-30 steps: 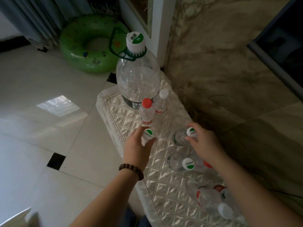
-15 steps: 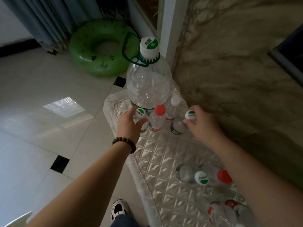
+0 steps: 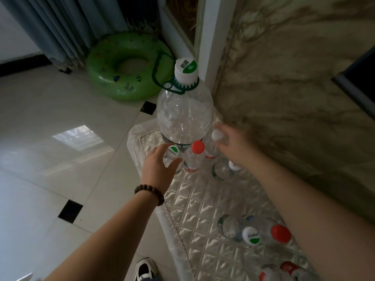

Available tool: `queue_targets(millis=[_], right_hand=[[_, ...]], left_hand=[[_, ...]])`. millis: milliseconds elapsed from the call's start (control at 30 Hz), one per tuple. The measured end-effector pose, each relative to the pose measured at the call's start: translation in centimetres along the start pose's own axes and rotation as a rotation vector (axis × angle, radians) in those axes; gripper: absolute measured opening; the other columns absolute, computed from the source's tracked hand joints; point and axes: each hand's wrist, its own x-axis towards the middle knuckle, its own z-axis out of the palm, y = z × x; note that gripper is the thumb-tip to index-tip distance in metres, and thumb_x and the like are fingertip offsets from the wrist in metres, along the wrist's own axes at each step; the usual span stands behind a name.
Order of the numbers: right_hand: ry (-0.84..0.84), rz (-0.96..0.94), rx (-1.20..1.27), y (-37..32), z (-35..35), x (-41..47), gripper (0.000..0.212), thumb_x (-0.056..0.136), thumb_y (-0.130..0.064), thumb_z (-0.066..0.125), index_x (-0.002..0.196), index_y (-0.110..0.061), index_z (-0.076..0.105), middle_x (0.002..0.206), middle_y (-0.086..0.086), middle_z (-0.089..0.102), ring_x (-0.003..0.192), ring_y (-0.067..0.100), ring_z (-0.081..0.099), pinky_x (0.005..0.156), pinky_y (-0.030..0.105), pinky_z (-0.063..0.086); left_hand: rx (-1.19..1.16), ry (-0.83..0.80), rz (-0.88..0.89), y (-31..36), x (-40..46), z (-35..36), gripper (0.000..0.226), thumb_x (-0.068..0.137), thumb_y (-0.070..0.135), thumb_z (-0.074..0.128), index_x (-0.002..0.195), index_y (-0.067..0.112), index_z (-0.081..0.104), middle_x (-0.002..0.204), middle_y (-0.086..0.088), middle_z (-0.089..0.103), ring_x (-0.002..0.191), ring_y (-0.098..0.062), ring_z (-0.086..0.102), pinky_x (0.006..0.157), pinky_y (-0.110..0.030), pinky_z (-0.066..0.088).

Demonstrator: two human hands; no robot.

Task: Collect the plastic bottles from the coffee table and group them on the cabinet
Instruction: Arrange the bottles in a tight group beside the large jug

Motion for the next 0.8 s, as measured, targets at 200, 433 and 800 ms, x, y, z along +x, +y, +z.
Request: queue_targets(millis=[200, 433, 800], right_hand=[[0.059, 0.030, -0.149, 0.5, 0.2, 0.8, 0.029, 0.089, -0.027, 0.059, 0.117, -0.019, 0.059, 0.105, 0.012, 0.065, 0.092, 0.028, 0.061, 0.073, 0.031, 0.048], [0.087, 0.088, -0.151, 0.6, 0.6, 0.5, 0.027, 0.087, -0.030, 0.062, 0.110, -0.017, 0.060, 0.101, 0.012, 0.066, 0.090, 0.029, 0.062, 0.076, 0.039, 0.054], [-0.134, -0.225, -0.181, -4.9, 1.8, -1.4, 0.038, 0.086, -0.025, 0.065, 0.123, -0.022, 0.057, 0.122, 0.000, 0.059, 0.109, 0.020, 0.055, 0.092, 0.037, 0.047]], left_hand=[[-0.008, 0.021, 0.004, -0.1, -0.1, 0.3, 0.038, 0.080, 0.026, 0.072, 0.115, 0.019, 0.060, 0.109, 0.002, 0.062, 0.094, -0.011, 0.053, 0.083, -0.028, 0.046], [-0.018, 0.017, 0.004, -0.5, -0.1, 0.3, 0.037, 0.079, 0.026, 0.073, 0.113, 0.020, 0.060, 0.105, 0.004, 0.061, 0.093, -0.013, 0.057, 0.084, -0.032, 0.050], [-0.044, -0.013, -0.003, -0.8, 0.3, 0.0, 0.033, 0.078, 0.027, 0.074, 0.108, 0.022, 0.061, 0.103, 0.006, 0.063, 0.091, -0.011, 0.057, 0.082, -0.028, 0.049]])
